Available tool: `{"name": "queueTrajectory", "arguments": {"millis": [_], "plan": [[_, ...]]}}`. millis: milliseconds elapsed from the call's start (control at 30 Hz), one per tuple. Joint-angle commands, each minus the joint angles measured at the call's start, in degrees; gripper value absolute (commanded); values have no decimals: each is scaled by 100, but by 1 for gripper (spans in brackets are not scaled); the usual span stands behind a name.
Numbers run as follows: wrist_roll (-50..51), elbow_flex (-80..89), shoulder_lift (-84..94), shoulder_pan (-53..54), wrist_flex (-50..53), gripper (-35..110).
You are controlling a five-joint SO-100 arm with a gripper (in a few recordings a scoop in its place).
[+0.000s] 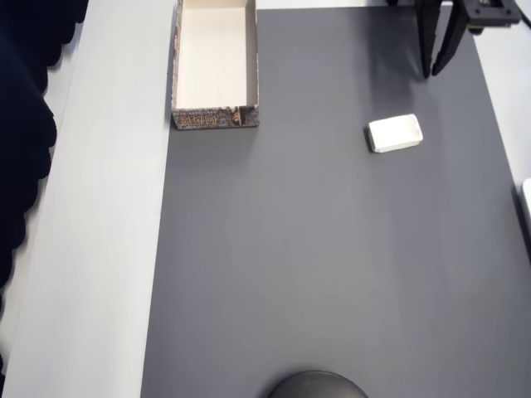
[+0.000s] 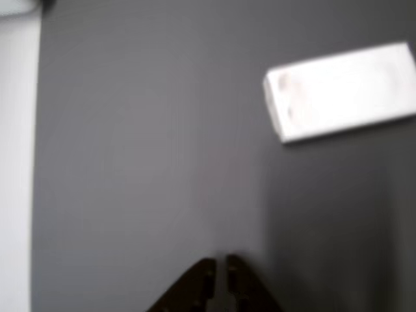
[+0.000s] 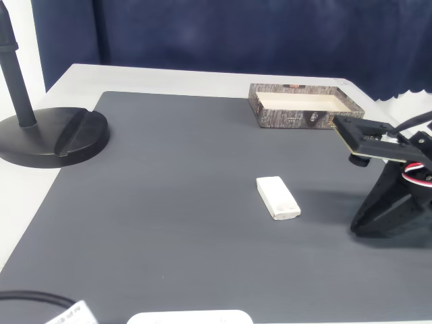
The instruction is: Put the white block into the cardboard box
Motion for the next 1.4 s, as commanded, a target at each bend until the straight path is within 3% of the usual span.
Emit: {"name": "queueTrajectory", "arguments": {"millis": [0,233,1367], "plan": [[-35,-861,-826,396,70,-2],[826,-2461,-2900,835,79,-2],[1494,-7646,-9431,1406,44,-2]]}}
